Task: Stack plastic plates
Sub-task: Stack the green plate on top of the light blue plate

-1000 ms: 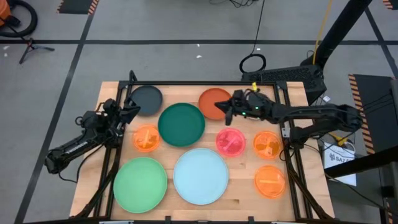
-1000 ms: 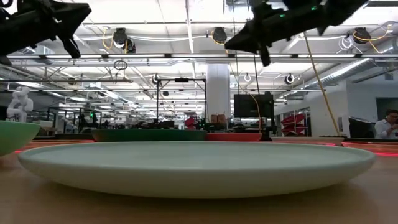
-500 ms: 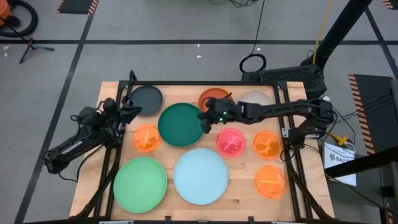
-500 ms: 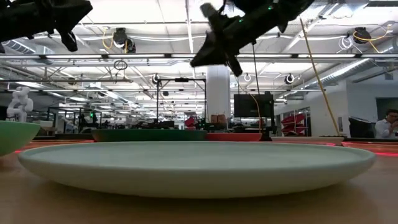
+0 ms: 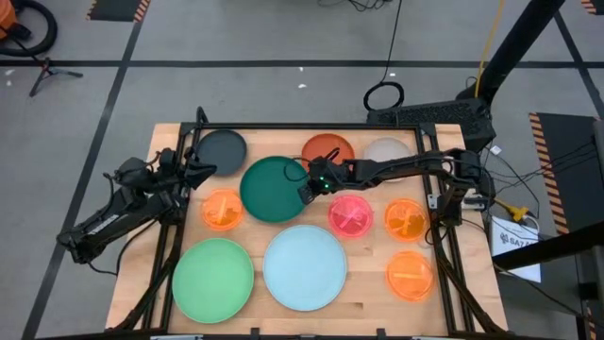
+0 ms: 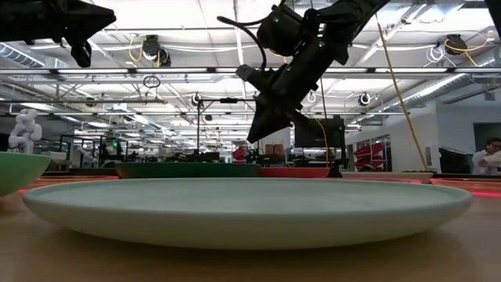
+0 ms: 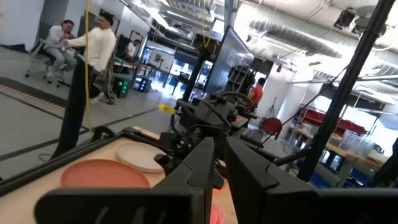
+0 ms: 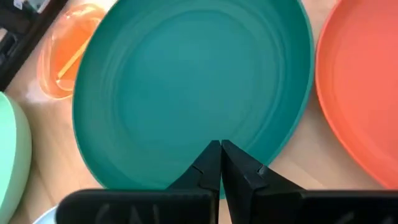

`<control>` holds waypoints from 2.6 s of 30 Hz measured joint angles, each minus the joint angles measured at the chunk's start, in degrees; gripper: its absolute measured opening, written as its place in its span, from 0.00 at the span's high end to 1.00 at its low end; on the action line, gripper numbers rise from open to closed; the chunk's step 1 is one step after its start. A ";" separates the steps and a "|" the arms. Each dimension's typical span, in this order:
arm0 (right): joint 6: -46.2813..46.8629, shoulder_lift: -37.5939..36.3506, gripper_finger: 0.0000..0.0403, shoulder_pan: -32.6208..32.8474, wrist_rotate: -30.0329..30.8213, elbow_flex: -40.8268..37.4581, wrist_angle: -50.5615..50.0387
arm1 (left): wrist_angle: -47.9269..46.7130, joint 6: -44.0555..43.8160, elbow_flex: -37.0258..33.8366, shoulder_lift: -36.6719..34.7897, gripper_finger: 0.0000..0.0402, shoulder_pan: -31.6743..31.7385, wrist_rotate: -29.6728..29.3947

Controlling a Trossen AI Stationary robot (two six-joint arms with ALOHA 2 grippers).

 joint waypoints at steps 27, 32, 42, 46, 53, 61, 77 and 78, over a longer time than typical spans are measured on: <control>-4.57 5.35 0.59 2.47 -6.07 15.36 0.67 | 0.11 1.53 0.00 0.00 0.88 0.00 -1.55; -1.56 8.03 0.59 2.06 -0.91 21.58 -19.33 | 0.00 0.79 0.00 0.00 0.88 0.00 -1.53; 7.28 9.89 0.59 0.11 12.06 22.51 -34.65 | -1.75 0.70 0.00 0.00 0.88 0.00 -1.53; 7.50 11.79 0.59 -0.33 11.97 22.51 -33.60 | -2.23 0.79 0.00 0.00 0.88 0.00 -1.53; 7.51 15.75 0.59 -0.33 10.53 22.49 -30.73 | -2.48 1.05 0.00 0.00 0.88 0.00 -1.53; 7.28 19.20 0.59 -0.42 7.33 22.47 -26.54 | -2.47 1.05 0.00 -0.01 0.88 0.00 -1.53; 6.82 20.04 0.79 -0.35 7.31 22.47 -23.41 | -2.49 1.01 0.00 0.00 0.88 0.00 -1.53; 7.04 20.03 0.81 -0.35 7.32 22.47 -23.37 | -2.49 1.01 0.00 -0.01 0.88 0.00 -1.53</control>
